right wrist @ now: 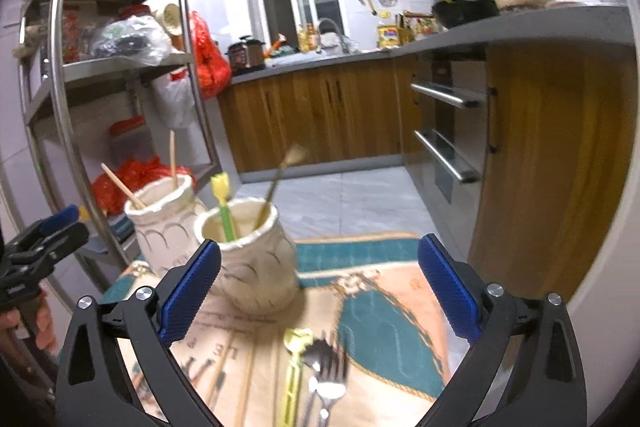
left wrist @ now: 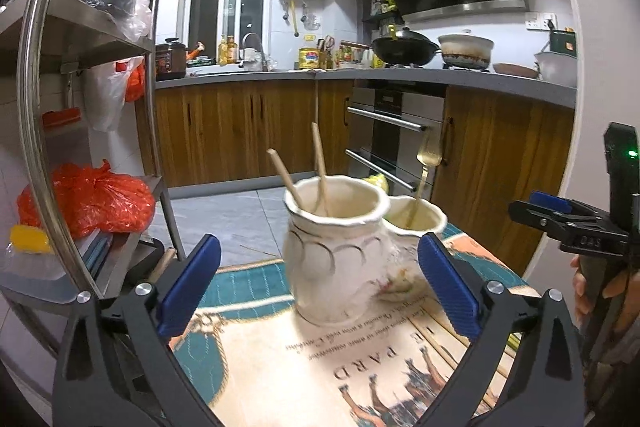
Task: Organize utensils
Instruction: 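Withdraw both open tools back toward the remaining utensils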
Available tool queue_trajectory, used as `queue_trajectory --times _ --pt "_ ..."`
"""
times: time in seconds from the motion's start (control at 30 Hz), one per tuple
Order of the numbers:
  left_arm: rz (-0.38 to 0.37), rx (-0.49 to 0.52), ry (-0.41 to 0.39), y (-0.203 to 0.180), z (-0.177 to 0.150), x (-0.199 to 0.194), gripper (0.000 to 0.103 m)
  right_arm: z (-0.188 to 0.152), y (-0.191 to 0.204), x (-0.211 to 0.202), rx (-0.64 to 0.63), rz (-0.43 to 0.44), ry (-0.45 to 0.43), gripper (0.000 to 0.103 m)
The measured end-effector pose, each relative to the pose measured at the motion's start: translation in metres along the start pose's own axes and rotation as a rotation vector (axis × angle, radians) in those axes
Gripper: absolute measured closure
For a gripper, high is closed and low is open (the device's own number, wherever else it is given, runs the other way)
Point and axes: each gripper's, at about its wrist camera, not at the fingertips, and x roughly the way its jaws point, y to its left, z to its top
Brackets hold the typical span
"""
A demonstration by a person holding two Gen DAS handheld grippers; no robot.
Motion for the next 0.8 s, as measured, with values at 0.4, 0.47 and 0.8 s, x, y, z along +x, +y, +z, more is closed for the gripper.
queue_trajectory --times 0.4,0.47,0.8 --pt "-0.063 0.019 0.062 -0.03 -0.026 -0.015 0.006 -0.034 -0.023 -0.007 0.056 -0.086 0.163 0.005" --pt "-0.072 0.024 0.086 -0.035 -0.031 -0.014 0.006 -0.041 -0.022 -0.005 0.034 -0.101 0.207 0.005" --pt "-0.096 0.05 0.144 -0.05 -0.046 -0.009 0.006 -0.066 -0.008 -0.008 -0.12 -0.161 0.304 0.005"
